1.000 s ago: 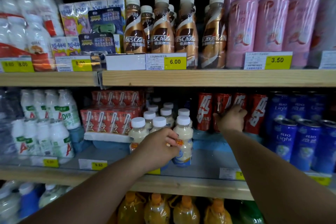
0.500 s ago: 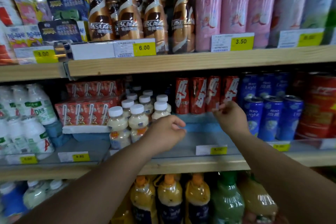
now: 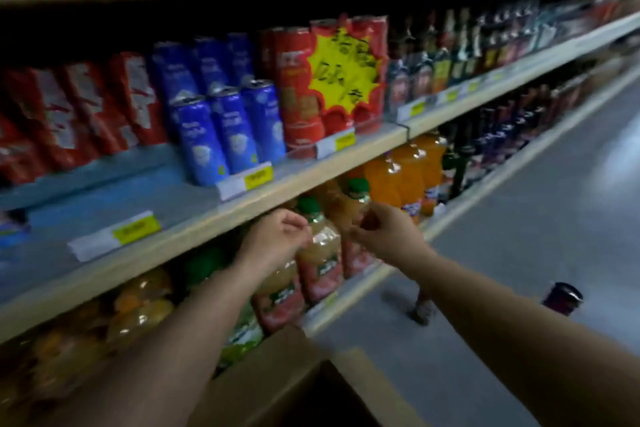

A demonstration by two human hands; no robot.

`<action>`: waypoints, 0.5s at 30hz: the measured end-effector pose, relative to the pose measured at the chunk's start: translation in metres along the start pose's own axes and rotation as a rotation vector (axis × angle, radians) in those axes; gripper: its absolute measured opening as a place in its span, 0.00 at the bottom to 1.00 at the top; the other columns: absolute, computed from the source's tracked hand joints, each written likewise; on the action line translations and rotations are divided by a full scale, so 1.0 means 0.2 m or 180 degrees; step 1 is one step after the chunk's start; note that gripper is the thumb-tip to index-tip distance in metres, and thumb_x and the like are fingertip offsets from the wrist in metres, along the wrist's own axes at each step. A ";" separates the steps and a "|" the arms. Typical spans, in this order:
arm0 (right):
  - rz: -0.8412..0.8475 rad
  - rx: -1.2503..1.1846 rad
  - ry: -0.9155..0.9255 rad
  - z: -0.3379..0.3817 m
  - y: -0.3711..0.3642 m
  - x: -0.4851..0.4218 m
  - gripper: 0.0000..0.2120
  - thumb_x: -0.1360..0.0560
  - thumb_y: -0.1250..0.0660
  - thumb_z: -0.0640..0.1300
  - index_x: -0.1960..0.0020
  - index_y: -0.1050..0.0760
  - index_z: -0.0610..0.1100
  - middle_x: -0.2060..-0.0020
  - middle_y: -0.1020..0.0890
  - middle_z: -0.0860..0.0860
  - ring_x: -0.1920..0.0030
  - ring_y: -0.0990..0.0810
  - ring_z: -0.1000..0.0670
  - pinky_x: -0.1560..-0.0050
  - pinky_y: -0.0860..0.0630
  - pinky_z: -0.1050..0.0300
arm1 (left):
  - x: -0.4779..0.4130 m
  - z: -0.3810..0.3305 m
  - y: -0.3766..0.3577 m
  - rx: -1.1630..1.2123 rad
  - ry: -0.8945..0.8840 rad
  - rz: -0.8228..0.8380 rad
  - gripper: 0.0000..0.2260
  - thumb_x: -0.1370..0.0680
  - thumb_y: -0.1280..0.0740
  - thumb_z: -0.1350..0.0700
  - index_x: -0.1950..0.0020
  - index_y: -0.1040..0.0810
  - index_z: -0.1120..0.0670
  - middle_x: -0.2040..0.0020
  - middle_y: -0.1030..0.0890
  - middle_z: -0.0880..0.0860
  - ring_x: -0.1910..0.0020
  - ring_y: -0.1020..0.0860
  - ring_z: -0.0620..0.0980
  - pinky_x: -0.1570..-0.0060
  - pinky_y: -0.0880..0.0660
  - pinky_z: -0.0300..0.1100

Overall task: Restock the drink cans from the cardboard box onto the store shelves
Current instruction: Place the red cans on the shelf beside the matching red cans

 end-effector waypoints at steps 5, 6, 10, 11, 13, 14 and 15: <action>-0.0214 -0.0022 -0.0987 -0.72 0.22 0.19 0.11 0.29 0.29 0.50 0.55 0.30 0.48 0.61 0.24 0.52 0.57 0.23 0.49 0.60 0.33 0.59 | -0.12 0.08 -0.63 -0.0198 -0.0094 0.0336 0.09 0.30 0.28 0.56 0.57 0.28 0.49 0.56 0.21 0.52 0.55 0.22 0.51 0.49 0.25 0.45; -0.0320 -0.0045 -0.1149 -0.85 0.26 0.24 0.13 0.30 0.28 0.49 0.52 0.29 0.48 0.58 0.23 0.51 0.54 0.23 0.49 0.58 0.33 0.60 | -0.14 0.10 -0.74 -0.0238 -0.0089 0.0404 0.11 0.32 0.29 0.54 0.54 0.27 0.51 0.52 0.21 0.54 0.51 0.22 0.52 0.46 0.26 0.47; -0.0699 -0.0080 -0.1770 -1.28 0.40 0.40 0.24 0.32 0.26 0.50 0.40 0.30 0.44 0.48 0.26 0.49 0.51 0.25 0.51 0.56 0.32 0.60 | -0.22 0.19 -1.12 -0.0680 -0.0037 0.0720 0.23 0.29 0.27 0.58 0.36 0.30 0.59 0.44 0.25 0.54 0.45 0.23 0.55 0.50 0.29 0.42; -0.0761 -0.0119 -0.1920 -1.38 0.43 0.42 0.26 0.32 0.26 0.50 0.39 0.30 0.43 0.48 0.28 0.49 0.49 0.25 0.49 0.55 0.30 0.58 | -0.25 0.22 -1.19 -0.0761 -0.0020 0.0707 0.25 0.29 0.27 0.58 0.35 0.31 0.59 0.43 0.26 0.53 0.43 0.24 0.56 0.48 0.28 0.44; -0.0881 -0.0168 -0.2113 -1.55 0.47 0.45 0.29 0.34 0.24 0.49 0.38 0.31 0.41 0.46 0.29 0.48 0.44 0.24 0.46 0.49 0.26 0.54 | -0.30 0.28 -1.33 -0.0797 0.0060 0.0720 0.29 0.30 0.26 0.56 0.33 0.33 0.58 0.39 0.27 0.55 0.40 0.26 0.57 0.42 0.27 0.47; -0.0924 -0.0139 -0.2161 -1.63 0.49 0.45 0.31 0.34 0.24 0.49 0.37 0.32 0.41 0.45 0.28 0.46 0.42 0.25 0.44 0.45 0.25 0.51 | -0.32 0.32 -1.40 -0.0818 0.0130 0.0749 0.31 0.31 0.25 0.55 0.32 0.34 0.58 0.37 0.28 0.56 0.38 0.27 0.56 0.41 0.28 0.47; -0.0934 -0.0089 -0.2201 -1.70 0.50 0.44 0.32 0.35 0.23 0.49 0.37 0.32 0.41 0.43 0.28 0.45 0.42 0.25 0.43 0.41 0.25 0.48 | -0.35 0.34 -1.46 -0.0860 0.0187 0.0777 0.32 0.31 0.25 0.54 0.32 0.35 0.58 0.35 0.28 0.56 0.37 0.28 0.56 0.40 0.29 0.46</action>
Point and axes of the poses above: each hand's wrist, its own x-axis away from the middle knuckle, its own y-axis out of the back of the hand, z = x × y, the point moved 6 cm from there along -x, towards the middle knuckle
